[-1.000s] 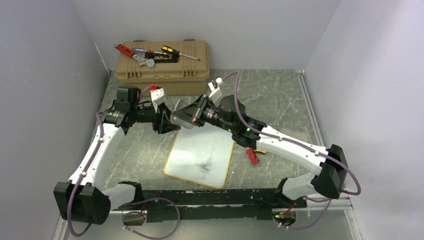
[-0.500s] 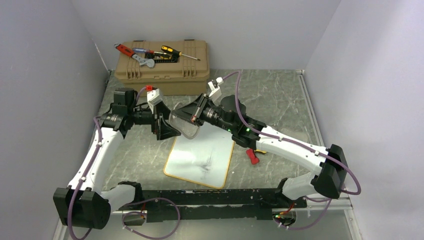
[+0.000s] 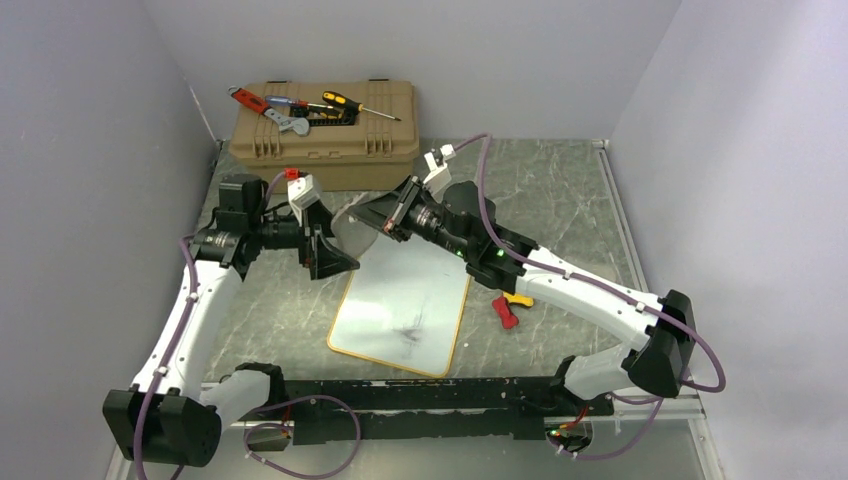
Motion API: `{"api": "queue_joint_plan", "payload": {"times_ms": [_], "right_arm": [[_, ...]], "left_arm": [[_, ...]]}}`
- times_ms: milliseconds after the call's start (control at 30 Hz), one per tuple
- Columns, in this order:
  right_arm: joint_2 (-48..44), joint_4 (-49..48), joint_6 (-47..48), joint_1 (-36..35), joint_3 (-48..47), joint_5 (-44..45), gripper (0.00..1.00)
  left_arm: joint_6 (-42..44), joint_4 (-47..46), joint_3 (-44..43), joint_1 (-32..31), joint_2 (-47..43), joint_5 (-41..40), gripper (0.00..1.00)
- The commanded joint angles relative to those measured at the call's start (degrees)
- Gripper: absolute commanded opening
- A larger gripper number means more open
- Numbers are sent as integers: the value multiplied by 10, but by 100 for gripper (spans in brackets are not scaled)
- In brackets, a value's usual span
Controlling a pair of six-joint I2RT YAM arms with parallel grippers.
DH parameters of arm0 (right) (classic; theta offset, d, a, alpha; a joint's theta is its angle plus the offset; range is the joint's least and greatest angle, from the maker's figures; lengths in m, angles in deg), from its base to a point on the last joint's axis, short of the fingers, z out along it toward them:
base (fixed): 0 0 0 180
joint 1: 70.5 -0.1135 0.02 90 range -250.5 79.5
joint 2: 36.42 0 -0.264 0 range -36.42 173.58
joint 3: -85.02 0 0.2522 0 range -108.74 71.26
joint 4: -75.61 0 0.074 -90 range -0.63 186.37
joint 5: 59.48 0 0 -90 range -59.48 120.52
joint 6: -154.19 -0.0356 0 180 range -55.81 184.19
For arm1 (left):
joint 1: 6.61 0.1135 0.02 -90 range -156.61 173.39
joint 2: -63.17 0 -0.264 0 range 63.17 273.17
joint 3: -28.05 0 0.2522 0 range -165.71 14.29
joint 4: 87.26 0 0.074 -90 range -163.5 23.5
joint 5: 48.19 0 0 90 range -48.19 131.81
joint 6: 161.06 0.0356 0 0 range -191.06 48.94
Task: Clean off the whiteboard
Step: Adjust the whiteboard eraser.
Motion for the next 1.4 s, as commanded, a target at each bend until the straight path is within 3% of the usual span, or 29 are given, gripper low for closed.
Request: {"api": "queue_joint_plan", "payload": {"times_ms": [0, 267, 500, 600, 700, 733, 767, 800, 1000, 1067, 1167, 1233, 1367], "right_arm": [[-12, -4, 1, 4, -34, 21, 0], [13, -49, -44, 3, -33, -12, 0], [26, -55, -54, 1, -38, -16, 0], [31, -56, -59, 0, -46, -23, 0], [29, -52, -57, -2, -51, -23, 0], [27, -51, -56, -2, -50, -22, 0], [24, -48, -56, -2, -49, -20, 0], [21, -47, -56, -2, -45, -17, 0], [-23, 15, -63, 8, 6, -5, 1], [-34, 28, -78, 16, 31, -12, 31], [-29, 22, -77, 18, 31, -19, 56], [-13, 28, -66, 18, 1, -22, 66], [20, 13, -60, 14, -43, -25, 73]], "left_arm": [[-40, -42, -36, 4, -4, -11, 99], [-77, -83, -34, 4, 3, -61, 98], [-96, -101, -24, 4, 4, -35, 97], [-64, -84, -27, 5, 8, -39, 80], [-41, -78, -25, 5, 12, -69, 53], [-38, -81, -23, 5, 14, -82, 32], [-40, -84, -23, 5, 14, -100, 4], [-36, -84, -23, 5, 15, -119, 0], [72, -48, -79, 6, 21, -173, 0], [120, -45, -90, 6, 17, -193, 0], [168, -41, -96, 6, 16, -203, 0], [184, -36, -97, 5, 17, -204, 0], [201, -33, -81, 4, 12, -210, 0]]}}
